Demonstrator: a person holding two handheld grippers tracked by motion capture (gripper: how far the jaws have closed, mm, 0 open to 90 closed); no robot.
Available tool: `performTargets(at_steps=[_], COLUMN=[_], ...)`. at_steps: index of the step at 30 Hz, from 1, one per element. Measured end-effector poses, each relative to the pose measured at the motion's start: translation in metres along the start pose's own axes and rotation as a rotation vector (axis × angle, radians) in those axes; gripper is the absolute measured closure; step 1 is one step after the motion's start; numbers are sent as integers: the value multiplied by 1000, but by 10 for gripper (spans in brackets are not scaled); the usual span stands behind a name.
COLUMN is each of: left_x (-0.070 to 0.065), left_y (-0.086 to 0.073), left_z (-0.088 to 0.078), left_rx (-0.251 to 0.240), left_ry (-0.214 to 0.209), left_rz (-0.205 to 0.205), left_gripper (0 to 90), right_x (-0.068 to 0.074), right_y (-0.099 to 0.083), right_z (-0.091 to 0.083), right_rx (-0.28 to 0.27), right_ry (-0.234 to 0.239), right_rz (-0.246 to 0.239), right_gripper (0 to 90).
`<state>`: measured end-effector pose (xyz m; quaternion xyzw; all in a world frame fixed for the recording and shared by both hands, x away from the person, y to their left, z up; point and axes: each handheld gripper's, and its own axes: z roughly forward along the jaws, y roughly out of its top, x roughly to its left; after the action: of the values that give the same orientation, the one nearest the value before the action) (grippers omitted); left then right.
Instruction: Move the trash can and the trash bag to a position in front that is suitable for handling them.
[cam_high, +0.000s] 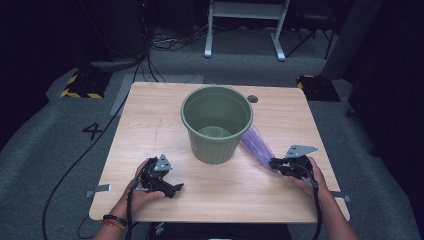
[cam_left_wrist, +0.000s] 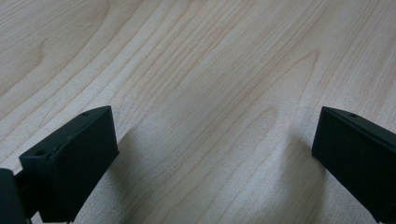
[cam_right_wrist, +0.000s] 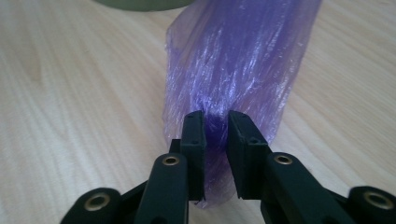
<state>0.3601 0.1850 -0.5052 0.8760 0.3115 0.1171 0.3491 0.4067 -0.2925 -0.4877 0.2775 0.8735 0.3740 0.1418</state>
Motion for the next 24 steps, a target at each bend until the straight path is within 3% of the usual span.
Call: performTargets(at_steps=[8, 15, 24], left_x=[0, 0, 0], left_y=[0, 0, 0], left_z=[0, 0, 0], left_rx=[0, 0, 0], left_ry=[0, 0, 0], left_rz=[0, 0, 0], left_gripper=[0, 0, 0], right_x=[10, 33, 69], right_y=[0, 1, 13], right_z=[2, 4, 16], right_rx=[1, 2, 6], right_ry=[37, 78, 118], right_rz=[-15, -45, -133], right_gripper=[822, 811, 704])
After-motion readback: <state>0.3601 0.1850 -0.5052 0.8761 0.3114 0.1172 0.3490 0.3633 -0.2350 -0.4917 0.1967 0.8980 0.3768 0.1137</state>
